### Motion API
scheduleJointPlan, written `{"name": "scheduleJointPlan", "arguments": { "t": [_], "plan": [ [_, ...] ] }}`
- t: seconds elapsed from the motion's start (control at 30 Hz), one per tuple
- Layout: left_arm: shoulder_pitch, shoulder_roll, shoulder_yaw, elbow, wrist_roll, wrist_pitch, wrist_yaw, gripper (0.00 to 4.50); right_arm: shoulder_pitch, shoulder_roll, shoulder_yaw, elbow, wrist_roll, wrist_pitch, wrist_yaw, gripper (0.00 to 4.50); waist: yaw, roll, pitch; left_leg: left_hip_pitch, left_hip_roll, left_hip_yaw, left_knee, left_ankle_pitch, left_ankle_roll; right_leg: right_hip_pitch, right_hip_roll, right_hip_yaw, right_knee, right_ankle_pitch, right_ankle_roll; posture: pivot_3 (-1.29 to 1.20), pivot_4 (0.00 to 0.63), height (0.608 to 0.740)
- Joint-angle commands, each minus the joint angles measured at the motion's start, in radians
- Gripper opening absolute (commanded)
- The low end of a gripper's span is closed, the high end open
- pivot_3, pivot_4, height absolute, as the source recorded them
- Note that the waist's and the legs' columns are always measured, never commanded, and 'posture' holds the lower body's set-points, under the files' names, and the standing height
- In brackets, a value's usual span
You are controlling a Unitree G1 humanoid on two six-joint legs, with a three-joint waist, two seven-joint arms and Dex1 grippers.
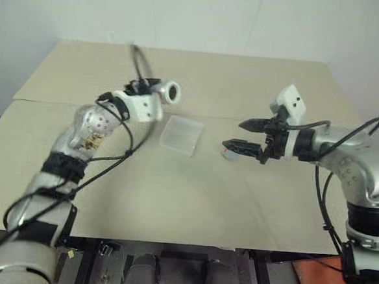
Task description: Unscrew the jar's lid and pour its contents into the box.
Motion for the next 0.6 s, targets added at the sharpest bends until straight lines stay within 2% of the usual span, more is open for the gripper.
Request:
{"name": "scheduleJointPlan", "arguments": {
  "t": [0.03, 0.13, 0.3, 0.43, 0.6],
  "plan": [
    [-0.201, 0.012, -0.278, 0.14, 0.432, -0.086, 0.326, 2.05, -0.048, -0.022, 0.026, -0.024, 0.023, -0.006, 0.053, 4.48, 0.002, 0.0, 0.0, -0.001, 0.0, 0.0, 0.0, 0.0, 0.0, -0.001, 0.0, 0.0, 0.0, 0.0, 0.0, 0.0, 0.15, 0.74],
    [-0.329, -0.028, -0.423, 0.258, 0.597, -0.057, 0.491, 2.05, -0.066, -0.021, 0.041, -0.017, 0.017, -0.009, 0.057, 4.48, 0.004, 0.0, 0.0, -0.003, 0.0, 0.0, 0.001, 0.0, 0.0, -0.002, 0.0, -0.001, 0.0, 0.0, 0.001, 0.0, 0.15, 0.74],
    [-0.422, -0.094, -0.557, 0.378, 0.73, 0.004, 0.618, 2.05, -0.074, 0.011, -0.004, -0.029, 0.069, 0.025, 0.023, 4.48, 0.002, 0.0, 0.0, -0.007, 0.0, 0.0, 0.001, 0.0, 0.0, -0.006, 0.0, -0.001, 0.001, 0.0, 0.001, 0.0, 0.15, 0.74],
    [-0.43, -0.109, -0.596, 0.382, 0.762, 0.022, 0.681, 2.05, -0.065, 0.017, -0.029, -0.044, 0.097, 0.044, -0.003, 4.48, 0.001, -0.001, 0.0, -0.007, 0.0, 0.0, 0.001, 0.0, 0.0, -0.005, -0.001, -0.001, 0.002, 0.0, 0.001, 0.0, 0.15, 0.74],
    [-0.41, -0.093, -0.58, 0.336, 0.745, 0.055, 0.684, 2.05, -0.056, 0.027, -0.059, -0.049, 0.142, 0.063, -0.025, 4.48, 0.002, -0.001, 0.0, -0.007, 0.0, 0.0, 0.001, 0.0, 0.0, -0.005, -0.001, -0.001, 0.003, 0.0, 0.001, 0.0, 0.15, 0.74]
  ]
}}
